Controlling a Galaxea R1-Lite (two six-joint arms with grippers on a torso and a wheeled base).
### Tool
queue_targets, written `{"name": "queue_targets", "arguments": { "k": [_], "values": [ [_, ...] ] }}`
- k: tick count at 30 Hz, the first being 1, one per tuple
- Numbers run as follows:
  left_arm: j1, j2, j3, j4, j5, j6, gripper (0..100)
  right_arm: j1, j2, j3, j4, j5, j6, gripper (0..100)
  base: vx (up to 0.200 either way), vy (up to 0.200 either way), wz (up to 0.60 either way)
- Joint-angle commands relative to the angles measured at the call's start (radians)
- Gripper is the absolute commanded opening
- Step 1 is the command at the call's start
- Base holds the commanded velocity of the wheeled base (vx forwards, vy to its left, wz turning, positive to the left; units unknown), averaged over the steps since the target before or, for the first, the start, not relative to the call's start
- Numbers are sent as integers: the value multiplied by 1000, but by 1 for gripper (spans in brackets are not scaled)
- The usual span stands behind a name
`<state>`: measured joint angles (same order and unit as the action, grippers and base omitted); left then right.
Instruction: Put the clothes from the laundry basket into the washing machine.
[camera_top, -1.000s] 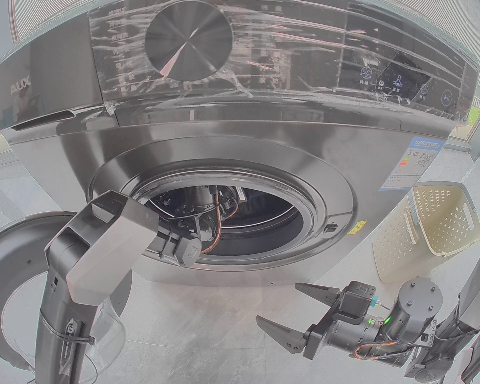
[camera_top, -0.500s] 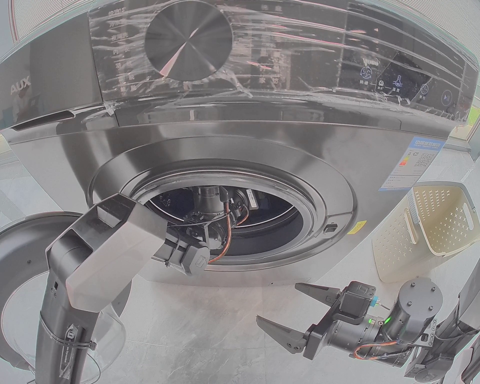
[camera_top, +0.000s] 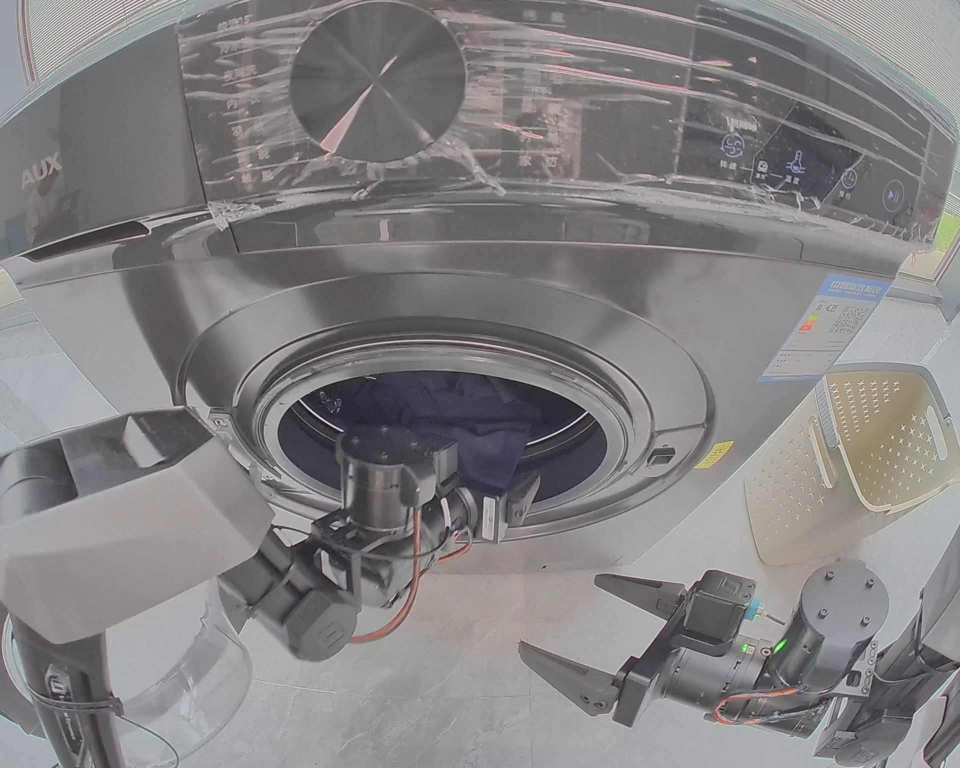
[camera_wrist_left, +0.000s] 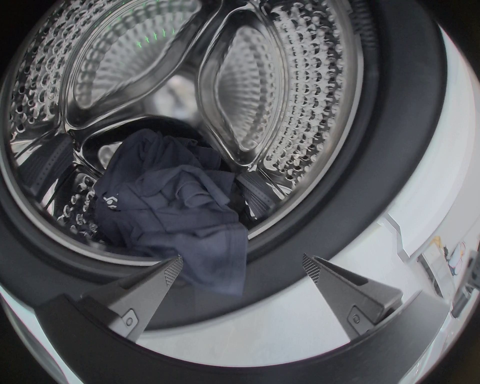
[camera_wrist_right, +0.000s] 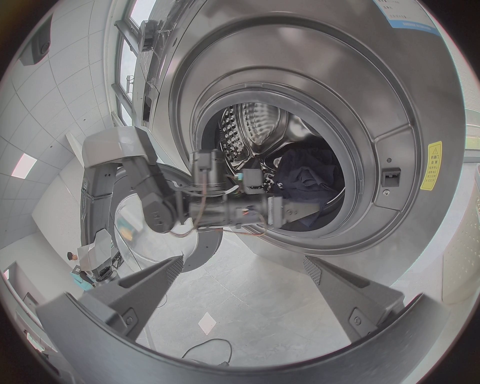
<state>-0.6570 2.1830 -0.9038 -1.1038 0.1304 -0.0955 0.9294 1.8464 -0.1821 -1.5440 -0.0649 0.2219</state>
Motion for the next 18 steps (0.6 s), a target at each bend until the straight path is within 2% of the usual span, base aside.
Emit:
{"name": "queue_targets", "arguments": {
  "k": [1, 5, 11, 15, 18],
  "values": [
    [-95, -256, 355, -151, -29, 37, 100, 13, -53, 35, 1, 2, -7, 100, 0, 0, 0],
    [-142, -414, 514, -157, -51, 33, 100, 6, -90, 58, 1, 4, -7, 100, 0, 0, 0],
    [-194, -577, 638, -157, -41, 20, 100, 13, -150, 76, 1, -7, -13, 100, 0, 0, 0],
    [-197, -690, 730, -151, -40, 19, 100, -11, -202, 116, 1, -33, -32, 100, 0, 0, 0],
    [-185, -758, 804, -159, -37, 22, 100, -32, -257, 155, 2, -70, -35, 100, -200, 0, 0]
  ]
}}
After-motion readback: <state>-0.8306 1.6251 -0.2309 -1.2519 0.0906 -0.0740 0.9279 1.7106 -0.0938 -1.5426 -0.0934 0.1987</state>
